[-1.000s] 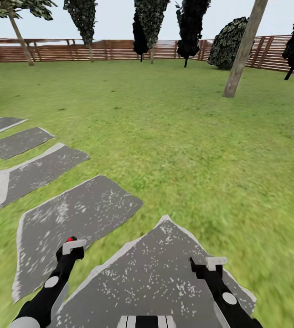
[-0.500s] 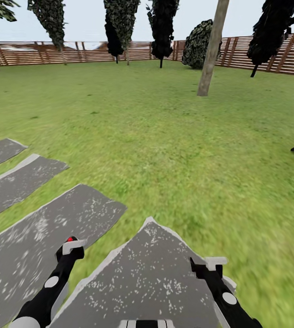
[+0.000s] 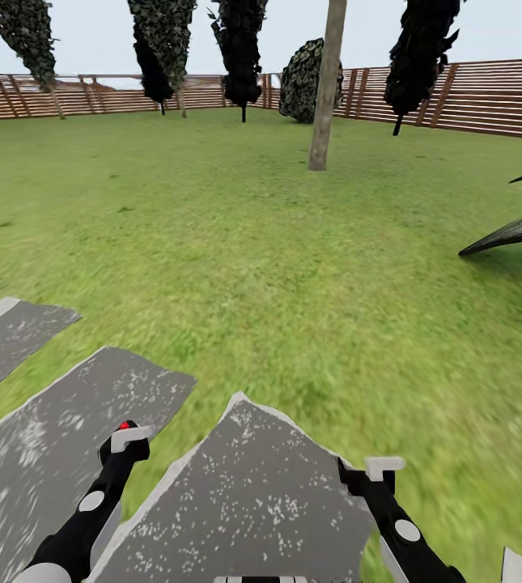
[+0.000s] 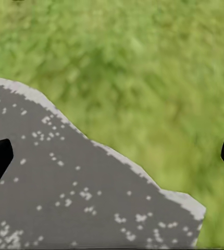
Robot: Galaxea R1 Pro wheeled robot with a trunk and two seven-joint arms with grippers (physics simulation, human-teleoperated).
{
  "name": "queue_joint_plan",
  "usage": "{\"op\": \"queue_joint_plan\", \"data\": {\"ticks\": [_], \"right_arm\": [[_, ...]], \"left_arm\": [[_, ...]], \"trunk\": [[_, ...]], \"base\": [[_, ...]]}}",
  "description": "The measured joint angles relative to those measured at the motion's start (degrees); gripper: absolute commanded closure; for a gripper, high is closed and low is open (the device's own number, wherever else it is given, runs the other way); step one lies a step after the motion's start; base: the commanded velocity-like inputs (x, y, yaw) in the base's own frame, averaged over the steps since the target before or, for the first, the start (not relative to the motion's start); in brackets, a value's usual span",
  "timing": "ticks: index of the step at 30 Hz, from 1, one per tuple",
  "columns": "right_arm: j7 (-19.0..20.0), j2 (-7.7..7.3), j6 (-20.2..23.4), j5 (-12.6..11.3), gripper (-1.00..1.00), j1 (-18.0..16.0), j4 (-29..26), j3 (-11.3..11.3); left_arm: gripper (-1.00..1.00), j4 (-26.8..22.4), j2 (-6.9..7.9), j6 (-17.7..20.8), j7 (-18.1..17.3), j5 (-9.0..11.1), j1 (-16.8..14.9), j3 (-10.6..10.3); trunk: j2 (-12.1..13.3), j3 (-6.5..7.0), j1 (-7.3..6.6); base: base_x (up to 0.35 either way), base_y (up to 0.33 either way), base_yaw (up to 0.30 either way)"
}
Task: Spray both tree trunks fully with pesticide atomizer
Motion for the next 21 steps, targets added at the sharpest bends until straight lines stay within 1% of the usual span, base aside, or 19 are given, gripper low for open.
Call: {"op": "queue_joint_plan", "data": {"ticks": [10, 16, 21], "right_arm": [[-0.03, 0.01, 0.00, 0.00, -1.00, 0.00, 0.00, 0.00], [0.00, -0.02, 0.00, 0.00, -1.00, 0.00, 0.00, 0.00], [0.01, 0.00, 0.00, 0.00, -1.00, 0.00, 0.00, 0.00]], "left_arm": [[1.00, 0.00, 0.00, 0.00, 0.00, 0.00, 0.00, 0.00], [1.00, 0.00, 0.00, 0.00, 0.00, -0.01, 0.00, -0.01], [1.00, 0.00, 0.00, 0.00, 0.00, 0.00, 0.00, -0.01]], "trunk": [[4.01, 1.80, -2.20], [6.42, 2.87, -3.51], [8.42, 3.84, -4.61]], "base": [[0.000, 0.000, -0.270], [0.000, 0.000, -0.045], [0.000, 0.000, -0.171]]}}
